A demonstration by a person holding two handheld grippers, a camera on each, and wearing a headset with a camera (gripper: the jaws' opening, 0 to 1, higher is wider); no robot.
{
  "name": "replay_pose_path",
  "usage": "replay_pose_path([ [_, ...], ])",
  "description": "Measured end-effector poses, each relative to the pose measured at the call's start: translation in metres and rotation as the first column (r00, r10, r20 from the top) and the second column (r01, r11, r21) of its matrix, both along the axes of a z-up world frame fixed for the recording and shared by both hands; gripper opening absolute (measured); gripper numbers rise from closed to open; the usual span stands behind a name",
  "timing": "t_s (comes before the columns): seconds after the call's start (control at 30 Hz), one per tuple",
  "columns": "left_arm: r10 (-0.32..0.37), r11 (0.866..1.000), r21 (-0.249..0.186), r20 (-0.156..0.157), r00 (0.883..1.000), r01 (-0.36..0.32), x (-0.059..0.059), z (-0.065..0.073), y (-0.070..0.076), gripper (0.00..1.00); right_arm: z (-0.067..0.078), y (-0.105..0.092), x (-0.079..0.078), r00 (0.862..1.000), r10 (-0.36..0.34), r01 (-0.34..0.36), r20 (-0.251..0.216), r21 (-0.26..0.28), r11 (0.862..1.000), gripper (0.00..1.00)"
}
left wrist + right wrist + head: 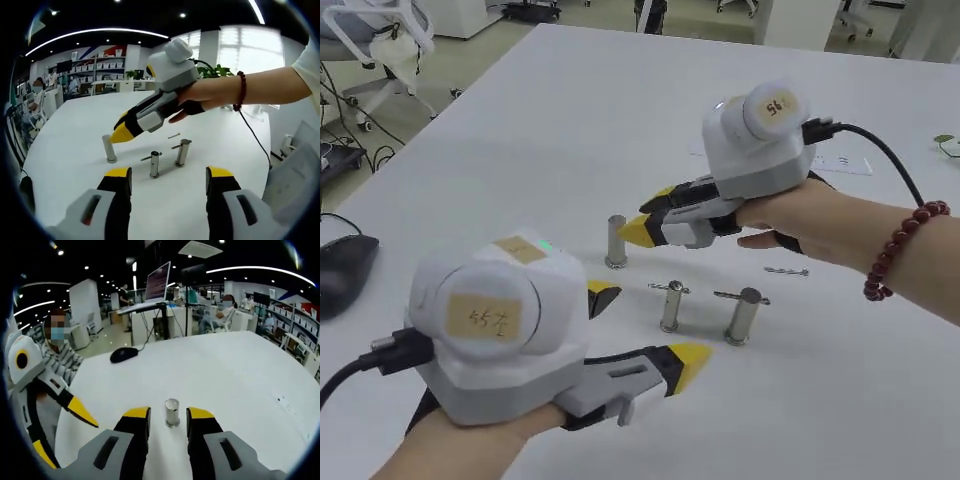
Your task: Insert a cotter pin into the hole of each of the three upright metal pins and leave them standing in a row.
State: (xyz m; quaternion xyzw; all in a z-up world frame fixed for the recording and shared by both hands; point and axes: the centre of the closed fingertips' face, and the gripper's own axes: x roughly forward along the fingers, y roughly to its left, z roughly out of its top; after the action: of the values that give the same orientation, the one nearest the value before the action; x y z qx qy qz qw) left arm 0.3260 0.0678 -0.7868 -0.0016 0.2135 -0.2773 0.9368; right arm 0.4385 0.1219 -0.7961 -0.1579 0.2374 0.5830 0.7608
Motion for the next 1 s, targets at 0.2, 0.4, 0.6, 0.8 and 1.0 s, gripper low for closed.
replay_pose_path([
  [0.2,0.006,1.0,-0.009,-0.004,1.0,-0.006,-0.001,-0.002,0.001,0.64,-0.007,0.01,0.004,1.0,-0.009,0.009,-0.016,0.022,1.0,0.29],
  [0.4,0.009,1.0,-0.016,-0.022,1.0,-0.01,-0.002,-0.006,0.002,0.67,-0.017,0.017,0.008,0.999,-0.022,0.023,-0.033,0.024,0.999,0.27],
  [0.6,0.015,1.0,-0.018,-0.027,1.0,-0.015,-0.002,-0.007,0.005,0.69,-0.023,0.02,0.01,1.0,-0.014,0.014,-0.018,0.023,1.0,0.2],
  [0.8,0.015,1.0,-0.012,-0.033,0.999,-0.015,-0.002,-0.009,0.006,0.69,-0.024,0.022,0.012,1.0,-0.015,0.015,-0.01,0.022,1.0,0.16],
  [1.0,0.016,1.0,-0.012,-0.036,0.999,-0.017,-0.002,-0.01,0.007,0.7,-0.025,0.021,0.013,1.0,-0.017,0.017,0.0,0.008,1.0,0.14],
])
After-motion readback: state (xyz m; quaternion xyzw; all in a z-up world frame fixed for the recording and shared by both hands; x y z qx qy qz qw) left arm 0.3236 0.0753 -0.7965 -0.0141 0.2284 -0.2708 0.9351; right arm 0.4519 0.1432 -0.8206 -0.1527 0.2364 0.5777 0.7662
